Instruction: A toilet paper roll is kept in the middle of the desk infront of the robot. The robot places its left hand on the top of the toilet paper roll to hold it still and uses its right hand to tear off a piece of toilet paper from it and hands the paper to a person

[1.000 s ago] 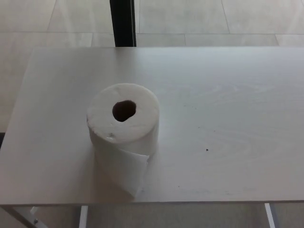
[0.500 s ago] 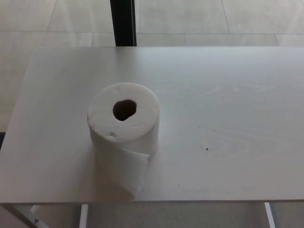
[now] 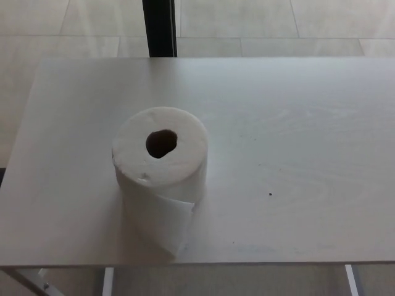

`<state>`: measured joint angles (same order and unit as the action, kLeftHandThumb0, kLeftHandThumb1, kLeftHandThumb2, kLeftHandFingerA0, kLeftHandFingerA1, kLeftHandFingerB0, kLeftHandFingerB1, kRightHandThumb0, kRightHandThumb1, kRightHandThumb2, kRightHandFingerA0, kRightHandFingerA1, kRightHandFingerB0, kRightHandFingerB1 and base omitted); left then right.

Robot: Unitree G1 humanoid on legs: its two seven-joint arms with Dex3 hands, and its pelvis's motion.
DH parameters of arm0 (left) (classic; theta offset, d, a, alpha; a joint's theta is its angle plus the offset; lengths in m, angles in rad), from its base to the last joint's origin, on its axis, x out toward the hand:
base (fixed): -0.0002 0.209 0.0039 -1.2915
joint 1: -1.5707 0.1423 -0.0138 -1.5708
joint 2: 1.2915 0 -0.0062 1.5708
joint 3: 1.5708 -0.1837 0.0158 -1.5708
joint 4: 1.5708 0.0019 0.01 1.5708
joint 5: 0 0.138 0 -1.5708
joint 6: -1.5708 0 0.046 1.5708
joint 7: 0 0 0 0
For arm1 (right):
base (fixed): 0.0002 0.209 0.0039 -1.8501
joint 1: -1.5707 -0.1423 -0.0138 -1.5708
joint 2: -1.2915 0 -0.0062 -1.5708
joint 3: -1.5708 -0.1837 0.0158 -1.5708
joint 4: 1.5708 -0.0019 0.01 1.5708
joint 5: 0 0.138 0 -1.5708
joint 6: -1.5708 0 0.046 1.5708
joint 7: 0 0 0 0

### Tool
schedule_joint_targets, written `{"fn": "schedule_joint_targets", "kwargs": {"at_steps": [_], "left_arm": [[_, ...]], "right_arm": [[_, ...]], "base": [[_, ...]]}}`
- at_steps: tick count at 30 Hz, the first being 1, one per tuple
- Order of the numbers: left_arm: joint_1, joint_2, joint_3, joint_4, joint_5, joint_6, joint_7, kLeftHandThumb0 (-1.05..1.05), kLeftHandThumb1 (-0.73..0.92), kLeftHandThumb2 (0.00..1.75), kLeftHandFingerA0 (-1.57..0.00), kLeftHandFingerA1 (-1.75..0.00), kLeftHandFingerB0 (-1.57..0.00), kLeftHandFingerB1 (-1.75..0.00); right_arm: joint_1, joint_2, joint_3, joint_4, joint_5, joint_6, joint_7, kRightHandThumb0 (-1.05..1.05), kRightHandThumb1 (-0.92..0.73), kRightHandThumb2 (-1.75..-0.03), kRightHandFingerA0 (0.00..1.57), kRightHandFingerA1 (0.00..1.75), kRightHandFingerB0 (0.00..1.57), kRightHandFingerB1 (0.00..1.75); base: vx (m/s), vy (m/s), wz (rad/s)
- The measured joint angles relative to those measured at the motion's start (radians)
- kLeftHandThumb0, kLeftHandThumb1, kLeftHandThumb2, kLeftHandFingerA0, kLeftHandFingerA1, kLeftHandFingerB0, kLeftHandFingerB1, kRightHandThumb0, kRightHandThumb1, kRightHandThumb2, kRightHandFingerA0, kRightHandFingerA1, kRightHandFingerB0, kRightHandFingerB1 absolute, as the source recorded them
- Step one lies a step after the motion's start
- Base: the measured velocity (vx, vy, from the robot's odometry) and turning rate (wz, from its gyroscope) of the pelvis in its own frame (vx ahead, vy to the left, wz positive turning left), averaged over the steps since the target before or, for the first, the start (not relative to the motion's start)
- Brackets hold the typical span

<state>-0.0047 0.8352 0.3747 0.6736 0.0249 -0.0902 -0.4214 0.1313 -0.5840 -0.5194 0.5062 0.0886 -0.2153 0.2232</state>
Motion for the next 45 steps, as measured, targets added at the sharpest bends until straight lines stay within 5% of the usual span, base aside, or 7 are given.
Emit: {"fn": "schedule_joint_targets", "kwargs": {"at_steps": [6, 7, 31, 32, 35, 36, 45], "left_arm": [[-0.079, 0.0, -0.008, -0.182, -0.001, 0.036, -0.011, -0.51, 0.86, 0.65, -0.28, -0.45, -0.22, -0.38], [-0.096, 0.0, -0.012, -0.215, -0.001, 0.043, -0.014, -0.43, 0.85, 0.65, -0.26, -0.44, -0.24, -0.4], [-0.545, -0.099, -0.44, -0.826, 0.083, 0.19, -0.071, -0.63, 0.78, 0.65, -0.44, -0.53, -0.41, -0.43], [-0.554, -0.103, -0.461, -0.84, 0.096, 0.199, -0.071, -0.6, 0.65, 1.06, -0.41, -0.63, -0.3, -0.53], [-0.57, -0.116, -0.508, -0.872, 0.132, 0.226, -0.072, -0.61, 0.79, 0.65, -0.43, -0.5, -0.41, -0.43], [-0.573, -0.122, -0.521, -0.877, 0.144, 0.232, -0.072, -0.57, 0.64, 1.06, -0.4, -0.62, -0.3, -0.53], [-0.568, -0.165, -0.598, -0.91, 0.241, 0.265, -0.074, -0.65, 0.8, 0.65, -0.44, -0.5, -0.43, -0.42]], "right_arm": [[-0.021, 0.078, 0.035, -0.216, -0.002, 0.032, -0.009, -0.33, -0.58, -1.08, 0.03, 0.52, 0.0, 0.48], [-0.025, 0.093, 0.046, -0.253, -0.003, 0.037, -0.01, -0.58, -0.71, -0.61, 0.15, 0.43, 0.16, 0.31], [-0.066, 0.343, 0.752, -0.73, -0.211, 0.258, -0.016, -0.62, -0.66, -0.6, 0.25, 0.8, 0.31, 0.54], [-0.067, 0.345, 0.772, -0.73, -0.225, 0.275, -0.016, -0.67, -0.64, -0.61, 0.28, 0.85, 0.29, 0.58], [-0.068, 0.345, 0.817, -0.729, -0.266, 0.303, -0.018, -0.65, -0.63, -0.6, 0.29, 0.91, 0.29, 0.67], [-0.068, 0.345, 0.828, -0.727, -0.279, 0.308, -0.02, -0.62, -0.64, -0.59, 0.32, 0.86, 0.3, 0.63], [-0.046, 0.371, 0.891, -0.759, -0.337, 0.395, -0.023, -0.59, -0.49, -0.95, 0.4, 0.76, 0.23, 0.59]], "base": [[0.0, 0.0, 0.0], [0.0, 0.0, 0.0], [0.0, 0.0, 0.0], [0.0, 0.0, 0.0], [0.0, 0.0, 0.0], [0.0, 0.0, 0.0], [0.0, 0.0, 0.0]]}}
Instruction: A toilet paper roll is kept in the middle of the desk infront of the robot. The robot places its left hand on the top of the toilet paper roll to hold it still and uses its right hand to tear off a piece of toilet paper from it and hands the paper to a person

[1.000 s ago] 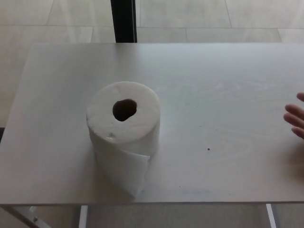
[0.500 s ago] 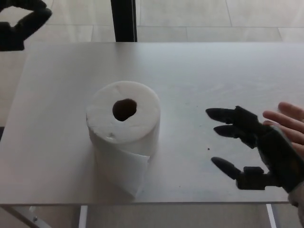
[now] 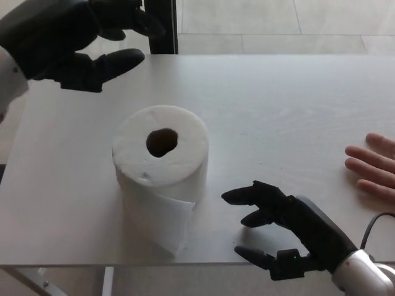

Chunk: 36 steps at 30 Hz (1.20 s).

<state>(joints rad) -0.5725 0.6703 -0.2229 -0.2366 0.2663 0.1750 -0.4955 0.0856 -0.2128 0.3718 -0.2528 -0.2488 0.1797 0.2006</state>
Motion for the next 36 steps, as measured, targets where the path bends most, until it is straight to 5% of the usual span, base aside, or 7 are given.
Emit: {"fn": "schedule_joint_targets", "kwargs": {"at_steps": [1, 3, 4, 5, 23, 36], "left_arm": [[0.004, -0.002, -0.002, -0.001, 0.006, 0.0, 0.0, -0.63, 0.81, 0.66, -0.45, -0.5, -0.42, -0.43], [0.012, -0.003, -0.009, -0.001, 0.02, 0.0, 0.0, -0.62, 0.81, 0.65, -0.45, -0.5, -0.43, -0.43], [0.016, -0.003, -0.011, -0.001, 0.027, -0.001, 0.0, -0.62, 0.81, 0.65, -0.45, -0.5, -0.43, -0.43], [0.019, -0.005, -0.011, -0.001, 0.032, -0.001, 0.0, -0.62, 0.82, 0.64, -0.45, -0.51, -0.45, -0.44], [0.057, -0.15, -0.094, 0.133, 0.214, -0.072, 0.156, -0.48, 0.73, 0.62, -0.54, -0.57, -0.54, -0.48], [0.043, -0.167, -0.069, 0.159, 0.262, -0.13, 0.212, -0.51, 0.78, 0.63, -0.54, -0.54, -0.53, -0.47]], "right_arm": [[0.0, 0.002, 0.0, -0.002, -0.003, 0.007, 0.0, -0.6, -0.64, -0.61, 0.31, 0.78, 0.3, 0.56], [-0.002, 0.006, -0.006, 0.002, -0.007, 0.01, -0.002, -0.61, -0.64, -0.61, 0.32, 0.76, 0.3, 0.55], [-0.002, 0.008, -0.009, 0.004, -0.009, 0.012, -0.004, -0.57, -0.5, -0.94, 0.39, 0.73, 0.25, 0.58], [-0.004, 0.012, -0.011, 0.004, -0.013, 0.017, -0.005, -0.6, -0.63, -0.61, 0.32, 0.77, 0.3, 0.57], [-0.053, 0.168, 0.051, 0.062, -0.061, 0.084, -0.075, -0.57, -0.65, -0.6, 0.37, 0.78, 0.35, 0.56], [-0.088, 0.188, 0.122, 0.077, -0.101, 0.101, -0.09, -0.56, -0.64, -0.59, 0.36, 0.85, 0.36, 0.6]], "base": [[0.0, 0.0, 0.0], [0.0, 0.0, 0.0], [0.0, 0.0, 0.0], [0.0, 0.0, 0.0], [0.0, 0.0, 0.0], [0.0, 0.0, 0.0]]}}
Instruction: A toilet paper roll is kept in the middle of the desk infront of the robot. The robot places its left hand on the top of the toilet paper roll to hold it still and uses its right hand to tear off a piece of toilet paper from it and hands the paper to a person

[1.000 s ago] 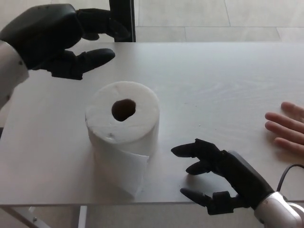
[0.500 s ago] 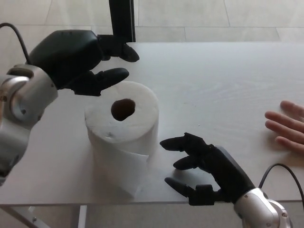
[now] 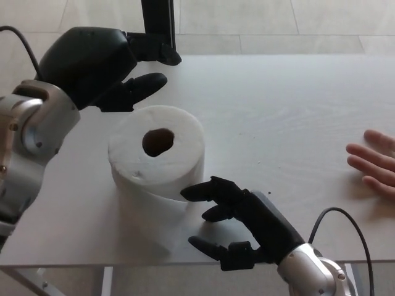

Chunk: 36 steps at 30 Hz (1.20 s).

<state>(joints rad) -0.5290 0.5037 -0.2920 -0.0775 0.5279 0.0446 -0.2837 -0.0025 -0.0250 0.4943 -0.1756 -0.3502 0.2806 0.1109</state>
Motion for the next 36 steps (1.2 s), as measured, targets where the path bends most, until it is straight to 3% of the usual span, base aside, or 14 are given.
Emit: {"fn": "schedule_joint_targets", "kwargs": {"at_steps": [28, 29, 30, 31, 36], "left_arm": [[-0.006, -0.004, 0.017, 0.025, 0.009, -0.038, 0.0, -0.5, 0.76, 0.63, -0.53, -0.52, -0.52, -0.45], [-0.006, -0.005, 0.017, 0.029, 0.011, -0.038, 0.0, -0.51, 0.76, 0.63, -0.53, -0.52, -0.51, -0.45], [-0.006, -0.007, 0.017, 0.03, 0.012, -0.038, 0.0, -0.51, 0.76, 0.63, -0.53, -0.52, -0.51, -0.45], [-0.006, -0.007, 0.017, 0.031, 0.013, -0.038, 0.0, -0.52, 0.76, 0.64, -0.53, -0.53, -0.51, -0.45], [-0.008, -0.014, 0.018, 0.039, 0.02, -0.038, 0.002, -0.51, 0.79, 0.63, -0.52, -0.53, -0.53, -0.46]], "right_arm": [[-0.007, 0.104, 0.042, 0.067, -0.024, 0.006, -0.071, -0.55, -0.64, -0.59, 0.42, 0.83, 0.37, 0.63], [0.002, 0.106, 0.051, 0.06, -0.028, 0.007, -0.075, -0.55, -0.49, -0.9, 0.46, 0.77, 0.37, 0.65], [0.009, 0.107, 0.058, 0.055, -0.032, 0.008, -0.077, -0.55, -0.49, -0.9, 0.46, 0.77, 0.37, 0.65], [0.013, 0.107, 0.062, 0.051, -0.034, 0.009, -0.079, -0.53, -0.64, -0.59, 0.45, 0.83, 0.39, 0.61], [0.03, 0.11, 0.085, 0.043, -0.045, 0.007, -0.096, -0.54, -0.64, -0.6, 0.47, 0.84, 0.38, 0.61]], "base": [[0.0, 0.0, 0.0], [0.0, 0.0, 0.0], [0.0, 0.0, 0.0], [0.0, 0.0, 0.0], [0.0, 0.0, 0.0]]}}
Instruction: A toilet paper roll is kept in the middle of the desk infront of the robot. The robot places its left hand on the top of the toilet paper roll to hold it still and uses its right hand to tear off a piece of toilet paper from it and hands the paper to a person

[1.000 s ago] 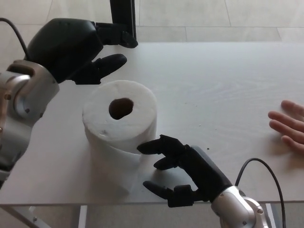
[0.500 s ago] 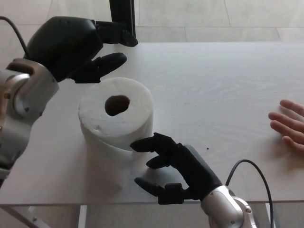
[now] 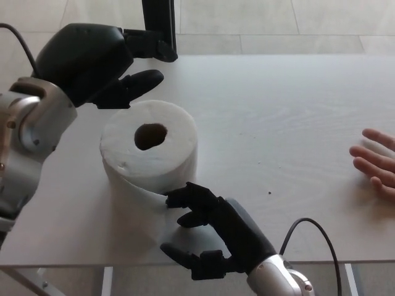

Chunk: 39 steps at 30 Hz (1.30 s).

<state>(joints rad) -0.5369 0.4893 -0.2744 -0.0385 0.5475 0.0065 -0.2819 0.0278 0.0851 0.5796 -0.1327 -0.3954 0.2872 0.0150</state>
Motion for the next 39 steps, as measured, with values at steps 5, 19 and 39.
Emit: {"fn": "schedule_joint_targets", "kwargs": {"at_steps": [5, 19, 39], "left_arm": [[-0.001, -0.002, 0.0, 0.005, 0.005, 0.0, 0.003, -0.54, 0.79, 0.65, -0.52, -0.54, -0.51, -0.45], [0.006, -0.017, 0.001, 0.011, 0.029, 0.0, 0.008, -0.52, 0.76, 0.65, -0.53, -0.54, -0.49, -0.46], [0.005, -0.046, 0.001, 0.013, 0.038, -0.012, 0.02, -0.52, 0.78, 0.63, -0.56, -0.55, -0.53, -0.48]], "right_arm": [[0.006, 0.006, 0.008, 0.002, -0.013, -0.004, -0.023, -0.54, -0.65, -0.6, 0.47, 0.88, 0.37, 0.64], [-0.046, 0.059, -0.018, 0.066, -0.064, 0.026, -0.097, -0.52, -0.66, -0.6, 0.47, 0.88, 0.36, 0.65], [-0.101, 0.066, 0.055, 0.139, -0.086, 0.029, -0.137, -0.55, -0.64, -0.59, 0.57, 0.88, 0.41, 0.62]], "base": [[0.0, 0.0, 0.0], [0.0, 0.0, 0.0], [0.0, 0.0, 0.0]]}}
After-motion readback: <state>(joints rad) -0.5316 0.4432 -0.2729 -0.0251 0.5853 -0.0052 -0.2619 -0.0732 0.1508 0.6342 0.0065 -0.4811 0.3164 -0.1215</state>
